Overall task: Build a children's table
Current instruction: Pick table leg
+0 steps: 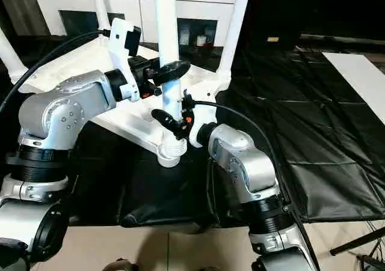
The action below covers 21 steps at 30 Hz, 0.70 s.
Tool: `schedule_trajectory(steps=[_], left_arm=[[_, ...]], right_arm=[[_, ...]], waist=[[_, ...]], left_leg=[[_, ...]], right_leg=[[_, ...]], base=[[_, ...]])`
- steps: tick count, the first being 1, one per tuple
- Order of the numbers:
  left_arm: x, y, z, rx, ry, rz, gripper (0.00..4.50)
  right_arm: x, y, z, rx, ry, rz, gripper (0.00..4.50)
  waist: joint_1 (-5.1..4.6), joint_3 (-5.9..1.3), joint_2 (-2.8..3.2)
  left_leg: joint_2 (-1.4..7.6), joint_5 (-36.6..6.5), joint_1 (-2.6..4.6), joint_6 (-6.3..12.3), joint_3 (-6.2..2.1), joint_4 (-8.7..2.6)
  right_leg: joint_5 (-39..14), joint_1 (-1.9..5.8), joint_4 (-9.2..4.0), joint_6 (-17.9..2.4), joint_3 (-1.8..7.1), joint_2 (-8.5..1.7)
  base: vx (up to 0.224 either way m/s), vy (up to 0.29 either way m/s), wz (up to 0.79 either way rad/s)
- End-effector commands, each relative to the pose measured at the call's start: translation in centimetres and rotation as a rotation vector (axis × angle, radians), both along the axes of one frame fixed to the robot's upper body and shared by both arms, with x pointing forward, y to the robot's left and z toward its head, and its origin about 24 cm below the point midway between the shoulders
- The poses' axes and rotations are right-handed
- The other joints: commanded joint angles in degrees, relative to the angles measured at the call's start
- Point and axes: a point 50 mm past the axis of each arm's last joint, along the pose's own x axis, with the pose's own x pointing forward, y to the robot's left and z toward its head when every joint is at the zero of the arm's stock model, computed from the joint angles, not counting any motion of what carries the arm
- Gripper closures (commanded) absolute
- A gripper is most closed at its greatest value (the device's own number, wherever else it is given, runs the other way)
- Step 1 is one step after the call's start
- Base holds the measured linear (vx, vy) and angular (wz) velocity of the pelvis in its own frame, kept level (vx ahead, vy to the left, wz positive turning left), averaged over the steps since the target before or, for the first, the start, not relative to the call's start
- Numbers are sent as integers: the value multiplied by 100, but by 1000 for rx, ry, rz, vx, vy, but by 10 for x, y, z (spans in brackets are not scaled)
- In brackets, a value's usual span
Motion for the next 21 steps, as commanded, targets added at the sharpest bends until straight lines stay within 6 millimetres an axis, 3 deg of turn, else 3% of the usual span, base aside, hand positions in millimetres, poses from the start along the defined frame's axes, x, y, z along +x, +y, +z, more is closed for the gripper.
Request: schedule_trajectory(steps=[1, 7, 8, 14, 15, 18, 21], left_arm=[[0, -1, 14, 0, -57, 0, 271], [0, -1, 15, 17, -61, 3, 271], [-5, -1, 14, 0, -31, -57, 215], [-15, 0, 18, -125, 16, -230, 166], [-17, 0, 20, -155, 15, -278, 166], [-20, 2, 24, -191, -12, -349, 132], [-24, 6, 23, -204, -4, -436, 127]], right_arm=[[3, -8, 0, -19, 10, -21, 244], [1, -6, 1, 4, 12, 15, 267], [-2, -6, 6, 43, 3, 74, 267], [-11, -15, 17, 118, 1, 226, 268], [-15, -18, 20, 151, 7, 270, 268], [-20, -25, 25, 192, 23, 343, 268], [-28, -33, 23, 167, 51, 443, 268]], waist=[[-9, -464, -16], [-7, -464, -18], [-6, -461, -27], [23, -460, -31], [20, -461, -54], [36, -460, -43], [44, -448, -20]], left_leg=[[186, -620, 98, -86, -33, -381], [186, -605, 98, -54, -33, -377], [187, -599, 99, -47, -33, -381], [187, -590, 92, 41, -26, -365], [170, -587, 97, 96, -19, -360], [186, -554, 88, 163, -27, -361], [185, -679, 98, 116, -27, -364]], right_leg=[[-694, 334, -319, -1019, 239, -395], [-651, 341, -314, -1057, 237, -398], [-664, 335, -317, -1055, 235, -394], [-612, 347, -302, -1168, 232, -399], [-596, 362, -305, -1192, 227, -388], [-626, 352, -311, -1200, 226, -393], [-884, 349, -337, -1180, 222, -402]], base=[[0, 0, 0], [0, 0, 0], [0, 0, 0], [0, 0, 0], [0, 0, 0], [0, 0, 0], [0, 0, 0]])
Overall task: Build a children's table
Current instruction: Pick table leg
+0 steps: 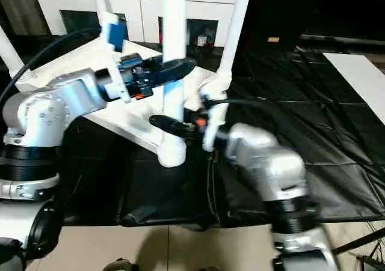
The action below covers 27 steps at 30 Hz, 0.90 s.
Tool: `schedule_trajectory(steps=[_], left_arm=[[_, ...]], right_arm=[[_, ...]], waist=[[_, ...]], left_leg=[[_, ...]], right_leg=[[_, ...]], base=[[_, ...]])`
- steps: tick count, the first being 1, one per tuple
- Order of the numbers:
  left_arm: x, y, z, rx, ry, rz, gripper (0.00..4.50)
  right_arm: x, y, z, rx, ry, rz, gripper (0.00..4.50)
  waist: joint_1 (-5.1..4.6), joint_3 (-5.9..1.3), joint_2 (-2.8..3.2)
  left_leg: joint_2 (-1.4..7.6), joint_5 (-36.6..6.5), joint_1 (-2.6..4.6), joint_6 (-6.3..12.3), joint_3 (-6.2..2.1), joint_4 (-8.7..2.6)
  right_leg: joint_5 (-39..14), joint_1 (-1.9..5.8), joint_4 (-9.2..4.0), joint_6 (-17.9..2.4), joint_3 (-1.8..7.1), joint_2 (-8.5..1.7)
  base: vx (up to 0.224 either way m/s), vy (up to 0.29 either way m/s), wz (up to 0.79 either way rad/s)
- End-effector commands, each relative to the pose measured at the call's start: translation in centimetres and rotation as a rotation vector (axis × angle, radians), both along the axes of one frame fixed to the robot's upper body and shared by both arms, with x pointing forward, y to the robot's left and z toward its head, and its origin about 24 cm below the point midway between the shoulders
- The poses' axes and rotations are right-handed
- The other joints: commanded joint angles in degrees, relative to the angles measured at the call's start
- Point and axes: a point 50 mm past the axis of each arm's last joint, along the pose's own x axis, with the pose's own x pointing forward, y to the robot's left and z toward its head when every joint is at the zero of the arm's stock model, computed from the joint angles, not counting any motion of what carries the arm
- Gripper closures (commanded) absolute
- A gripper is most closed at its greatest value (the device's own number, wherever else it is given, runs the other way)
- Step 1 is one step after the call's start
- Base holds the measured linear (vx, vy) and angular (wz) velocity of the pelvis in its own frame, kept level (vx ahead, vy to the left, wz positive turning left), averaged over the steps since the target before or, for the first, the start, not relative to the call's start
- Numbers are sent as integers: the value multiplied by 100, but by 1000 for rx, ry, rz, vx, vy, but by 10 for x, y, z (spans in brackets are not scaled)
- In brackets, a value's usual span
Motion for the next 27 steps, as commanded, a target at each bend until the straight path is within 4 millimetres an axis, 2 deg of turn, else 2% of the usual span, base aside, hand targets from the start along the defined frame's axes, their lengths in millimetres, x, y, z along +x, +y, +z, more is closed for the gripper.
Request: schedule_trajectory(steps=[1, 6, 7, 8, 12, 14, 17, 20, 22, 23, 27], left_arm=[[-6, 0, 6, 5, -30, -87, 127], [-16, -3, 2, 54, -48, -189, 127], [-18, -4, 1, 64, -58, -202, 127], [-19, -6, 0, 82, -67, -208, 127], [-19, -9, -4, 105, -65, -207, 127], [-18, -11, -5, 101, -48, -191, 162], [-17, -12, -6, 94, -37, -185, 165], [-14, -10, -5, 85, -35, -165, 203], [-13, -9, -5, 82, -35, -153, 204], [-12, -9, -4, 74, -32, -143, 223], [-6, -7, -1, 51, -19, -103, 246]], right_arm=[[-9, -7, 1, -14, 7, 82, 268], [-16, -14, -5, -87, 38, 151, 268], [-17, -14, -6, -100, 41, 157, 268], [-16, -15, -7, -112, 43, 156, 268], [-16, -16, -9, -131, 43, 155, 268], [-15, -14, -9, -138, 43, 159, 268], [-14, -14, -10, -140, 40, 156, 268], [-14, -13, -10, -141, 37, 156, 268], [-14, -13, -10, -141, 36, 154, 268], [-14, -13, -10, -143, 35, 154, 268], [-13, -13, -10, -149, 25, 150, 268]], waist=[[26, -446, -17], [27, -447, -26], [33, -448, 5], [24, -449, -12], [23, -448, -17], [23, -451, -19], [30, -455, -28], [33, -454, -30], [32, -455, -33], [33, -455, -32], [41, -459, -37]], left_leg=[[184, -691, 101, 109, -26, -370], [198, -713, 97, 52, -31, -369], [200, -716, 98, 39, -37, -369], [206, -720, 99, 30, -34, -368], [205, -747, 100, 6, -34, -366], [205, -735, 97, 2, -34, -363], [202, -705, 90, 16, -35, -357], [199, -708, 92, 32, -32, -355], [199, -699, 91, 35, -34, -355], [199, -708, 94, 33, -34, -355], [197, -699, 86, 35, -35, -348]], right_leg=[[-920, 349, -352, -1158, 225, -395], [-1008, 339, -345, -1151, 227, -407], [-1013, 338, -339, -1155, 227, -410], [-990, 334, -340, -1162, 229, -406], [-1063, 332, -348, -1158, 227, -406], [-1043, 333, -345, -1163, 227, -406], [-989, 336, -336, -1183, 224, -405], [-1026, 335, -343, -1174, 224, -407], [-1032, 335, -342, -1165, 222, -405], [-1041, 334, -343, -1159, 222, -405], [-1024, 343, -341, -1163, 223, -409]], base=[[0, 0, 0], [0, 0, 0], [0, 0, 0], [0, 0, 0], [0, 0, 0], [0, 0, 0], [0, 0, 0], [0, 0, 0], [0, 0, 0], [0, 0, 0], [0, 0, 0]])
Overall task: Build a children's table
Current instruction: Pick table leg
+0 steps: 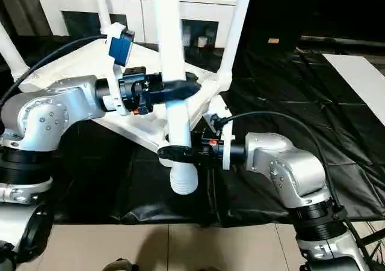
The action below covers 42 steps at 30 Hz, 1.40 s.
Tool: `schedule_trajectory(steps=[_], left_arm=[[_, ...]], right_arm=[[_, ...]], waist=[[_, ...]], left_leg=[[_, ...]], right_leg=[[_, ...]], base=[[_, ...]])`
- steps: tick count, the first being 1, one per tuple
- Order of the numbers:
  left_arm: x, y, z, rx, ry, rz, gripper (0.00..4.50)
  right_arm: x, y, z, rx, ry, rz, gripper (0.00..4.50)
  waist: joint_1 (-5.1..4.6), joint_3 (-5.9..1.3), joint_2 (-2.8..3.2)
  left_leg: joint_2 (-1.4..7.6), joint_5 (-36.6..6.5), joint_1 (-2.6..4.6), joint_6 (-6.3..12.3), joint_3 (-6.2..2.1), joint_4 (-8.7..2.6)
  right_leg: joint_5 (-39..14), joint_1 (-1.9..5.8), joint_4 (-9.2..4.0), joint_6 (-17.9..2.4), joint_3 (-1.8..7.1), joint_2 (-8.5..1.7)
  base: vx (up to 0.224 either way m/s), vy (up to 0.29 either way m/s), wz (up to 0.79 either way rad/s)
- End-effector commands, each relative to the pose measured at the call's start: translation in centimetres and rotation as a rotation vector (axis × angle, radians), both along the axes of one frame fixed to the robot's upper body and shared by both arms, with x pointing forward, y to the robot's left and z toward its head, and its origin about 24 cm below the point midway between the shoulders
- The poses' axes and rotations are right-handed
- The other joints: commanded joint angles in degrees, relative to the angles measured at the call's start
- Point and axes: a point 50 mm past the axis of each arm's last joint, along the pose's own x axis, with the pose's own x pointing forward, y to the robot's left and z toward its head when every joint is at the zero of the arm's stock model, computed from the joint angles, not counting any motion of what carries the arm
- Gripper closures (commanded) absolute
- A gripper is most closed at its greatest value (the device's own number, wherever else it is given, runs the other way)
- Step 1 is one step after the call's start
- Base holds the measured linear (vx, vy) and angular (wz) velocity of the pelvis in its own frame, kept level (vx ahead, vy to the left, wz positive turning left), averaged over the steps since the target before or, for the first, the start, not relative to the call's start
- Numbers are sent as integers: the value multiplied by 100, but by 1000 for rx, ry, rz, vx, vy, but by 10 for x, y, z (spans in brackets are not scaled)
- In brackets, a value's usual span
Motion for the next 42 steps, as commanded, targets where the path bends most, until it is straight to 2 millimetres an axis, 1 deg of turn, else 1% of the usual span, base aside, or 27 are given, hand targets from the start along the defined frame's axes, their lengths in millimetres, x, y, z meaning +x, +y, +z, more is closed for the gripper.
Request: schedule_trajectory(steps=[1, 2, 3, 4, 6, 7, 8, 10, 11, 12, 13, 15, 18, 23, 31, 35, 37, 38, 39, 41, 42], left_arm=[[3, 0, 10, -14, -28, 21, 247], [3, 1, 11, -15, -31, 30, 267], [3, 1, 11, -15, -31, 30, 267], [4, 1, 12, -14, -34, 39, 270], [6, 2, 16, -11, -52, 68, 273], [6, 3, 18, -13, -54, 77, 274], [7, 3, 21, -20, -59, 87, 274], [7, 4, 24, -27, -62, 91, 275], [7, 4, 24, -27, -63, 91, 275], [7, 4, 24, -24, -64, 92, 275], [7, 4, 24, -24, -64, 92, 275], [8, 5, 24, -6, -65, 88, 275], [7, 5, 23, 7, -67, 75, 275], [3, 3, 23, 30, -77, 35, 275], [2, 1, 24, 27, -83, 16, 275], [2, 1, 24, 27, -84, 14, 275], [1, 0, 24, 28, -88, 3, 275], [0, 0, 25, 28, -90, -3, 275], [0, 0, 25, 28, -91, -6, 275], [0, 0, 25, 31, -95, -14, 275], [-1, 0, 25, 32, -96, -17, 275]], right_arm=[[4, -1, 2, -20, -34, -14, 268], [4, -1, 3, -23, -45, -17, 268], [4, -1, 3, -23, -45, -17, 268], [5, 0, 3, -26, -61, -30, 233], [10, 1, 4, -11, -96, -79, 199], [11, 1, 5, -5, -102, -93, 197], [12, 2, 6, 9, -100, -95, 197], [12, 3, 6, 16, -102, -94, 167], [11, 4, 6, 16, -103, -93, 167], [11, 4, 6, 9, -108, -91, 157], [11, 4, 6, 9, -108, -91, 151], [12, 2, 4, -29, -124, -97, 141], [12, -1, 3, -42, -120, -91, 140], [11, -4, 3, -63, -96, -76, 140], [5, -2, -3, -83, -44, -17, 140], [4, -1, -6, -90, -35, -6, 140], [3, -1, -7, -90, -28, -1, 140], [3, 0, -7, -88, -25, -2, 140], [3, 0, -8, -87, -23, -1, 140], [3, 0, -8, -83, -21, -4, 140], [3, 0, -8, -81, -20, -5, 158]], waist=[[24, -456, -32], [23, -459, -35], [21, -458, -35], [21, -458, -34], [17, -457, -29], [12, -455, -31], [10, -455, -46], [5, -456, -51], [8, -456, -47], [5, -454, -55], [11, -457, -52], [15, -452, -51], [16, -449, -52], [14, -454, -57], [15, -449, -64], [14, -448, -71], [21, -450, -65], [24, -449, -50], [22, -450, -60], [24, -452, -53], [22, -450, -57]], left_leg=[[191, -704, 85, 34, -36, -369], [191, -697, 82, 33, -36, -368], [194, -703, 89, 29, -36, -369], [192, -705, 87, 33, -35, -369], [193, -736, 89, 21, -33, -367], [197, -736, 89, 14, -34, -369], [192, -728, 87, -2, -35, -369], [192, -700, 85, 11, -35, -369], [191, -681, 90, 29, -34, -367], [191, -670, 86, 46, -31, -367], [190, -660, 90, 53, -29, -363], [192, -660, 85, 43, -31, -369], [191, -707, 93, 29, -32, -371], [192, -663, 86, 48, -30, -367], [192, -685, 90, 64, -29, -364], [194, -684, 82, 61, -32, -362], [196, -692, 87, 50, -31, -362], [197, -704, 91, 38, -33, -363], [195, -720, 92, 35, -31, -362], [195, -696, 89, 32, -32, -362], [193, -709, 87, 30, -32, -362]], right_leg=[[-1046, 335, -358, -1152, 222, -407], [-1039, 338, -354, -1146, 222, -406], [-1048, 331, -355, -1143, 222, -408], [-1048, 334, -357, -1144, 222, -407], [-1103, 325, -362, -1141, 221, -413], [-1097, 321, -358, -1135, 222, -407], [-1102, 327, -356, -1143, 218, -409], [-1069, 332, -350, -1140, 218, -406], [-1034, 330, -348, -1139, 219, -402], [-1013, 331, -347, -1140, 220, -400], [-999, 329, -345, -1141, 222, -401], [-1028, 330, -346, -1127, 220, -405], [-1115, 328, -353, -1093, 222, -404], [-1048, 329, -341, -1109, 223, -403], [-1097, 330, -350, -1133, 222, -403], [-1122, 331, -347, -1112, 223, -407], [-1162, 326, -352, -1099, 225, -413], [-1161, 321, -353, -1102, 223, -410], [-1168, 322, -357, -1103, 223, -408], [-1122, 324, -351, -1113, 225, -409], [-1122, 325, -350, -1116, 224, -405]], base=[[0, 0, 0], [0, 0, 0], [0, 0, 0], [0, 0, 0], [0, 0, 0], [0, 0, 0], [0, 0, 0], [0, 0, 0], [0, 0, 0], [0, 0, 0], [0, 0, 0], [0, 0, 0], [0, 0, 0], [0, 0, 0], [0, 0, 0], [0, 0, 0], [0, 0, 0], [0, 0, 0], [0, 0, 0], [0, 0, 0], [0, 0, 0]])
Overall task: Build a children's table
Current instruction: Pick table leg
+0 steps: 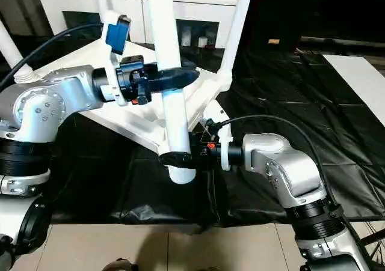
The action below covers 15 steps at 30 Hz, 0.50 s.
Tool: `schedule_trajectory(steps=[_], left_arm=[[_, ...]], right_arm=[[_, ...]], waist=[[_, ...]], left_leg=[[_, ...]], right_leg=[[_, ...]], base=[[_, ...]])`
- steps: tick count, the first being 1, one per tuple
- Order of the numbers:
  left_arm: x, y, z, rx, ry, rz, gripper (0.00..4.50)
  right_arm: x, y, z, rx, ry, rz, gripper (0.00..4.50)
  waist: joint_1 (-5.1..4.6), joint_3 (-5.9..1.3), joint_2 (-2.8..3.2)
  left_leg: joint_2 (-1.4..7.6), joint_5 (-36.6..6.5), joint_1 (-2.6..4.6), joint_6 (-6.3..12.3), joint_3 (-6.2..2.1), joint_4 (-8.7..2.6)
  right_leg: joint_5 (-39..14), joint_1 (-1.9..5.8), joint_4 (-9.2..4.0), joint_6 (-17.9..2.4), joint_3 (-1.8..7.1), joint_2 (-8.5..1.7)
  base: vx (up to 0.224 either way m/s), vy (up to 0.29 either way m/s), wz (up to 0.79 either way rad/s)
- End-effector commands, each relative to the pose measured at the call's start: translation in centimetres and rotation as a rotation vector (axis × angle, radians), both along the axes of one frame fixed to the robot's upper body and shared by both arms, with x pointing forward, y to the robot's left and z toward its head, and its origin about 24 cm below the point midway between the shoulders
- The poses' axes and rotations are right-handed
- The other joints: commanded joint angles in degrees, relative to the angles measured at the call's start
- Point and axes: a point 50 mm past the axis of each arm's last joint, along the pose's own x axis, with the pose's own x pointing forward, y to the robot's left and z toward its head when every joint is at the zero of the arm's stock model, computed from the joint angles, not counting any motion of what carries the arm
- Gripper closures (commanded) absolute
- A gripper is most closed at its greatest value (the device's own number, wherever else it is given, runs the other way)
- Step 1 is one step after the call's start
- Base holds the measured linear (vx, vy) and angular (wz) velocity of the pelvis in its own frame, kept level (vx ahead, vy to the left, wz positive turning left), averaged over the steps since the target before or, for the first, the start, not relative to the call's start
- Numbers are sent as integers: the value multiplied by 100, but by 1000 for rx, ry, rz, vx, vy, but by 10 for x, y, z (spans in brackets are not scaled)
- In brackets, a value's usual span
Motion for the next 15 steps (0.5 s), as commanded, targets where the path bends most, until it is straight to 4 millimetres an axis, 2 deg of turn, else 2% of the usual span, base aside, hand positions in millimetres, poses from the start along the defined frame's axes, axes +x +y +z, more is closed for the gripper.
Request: schedule_trajectory(steps=[1, 4, 11, 15], left_arm=[[-4, -5, 11, 12, -49, -36, 275], [-4, -5, 11, 13, -50, -39, 275], [-4, -5, 11, 8, -52, -36, 275], [-3, -5, 12, 7, -54, -35, 275]], right_arm=[[-1, 1, 1, 7, 10, 10, 170], [-1, 1, 0, 7, 12, 10, 181], [-3, 0, -1, 6, 26, 26, 255], [-5, 1, -2, 3, 35, 36, 261]], waist=[[18, -449, -46], [19, -454, -41], [18, -452, -45], [18, -449, -47]], left_leg=[[191, -726, 89, 26, -34, -374], [192, -721, 90, 16, -35, -372], [194, -718, 90, 28, -35, -371], [191, -748, 90, 15, -33, -370]], right_leg=[[-1150, 327, -364, -1113, 224, -408], [-1123, 328, -361, -1116, 226, -408], [-1100, 329, -357, -1139, 224, -408], [-1166, 328, -365, -1117, 225, -408]], base=[[0, 0, 0], [0, 0, 0], [0, 0, 0], [0, 0, 0]])
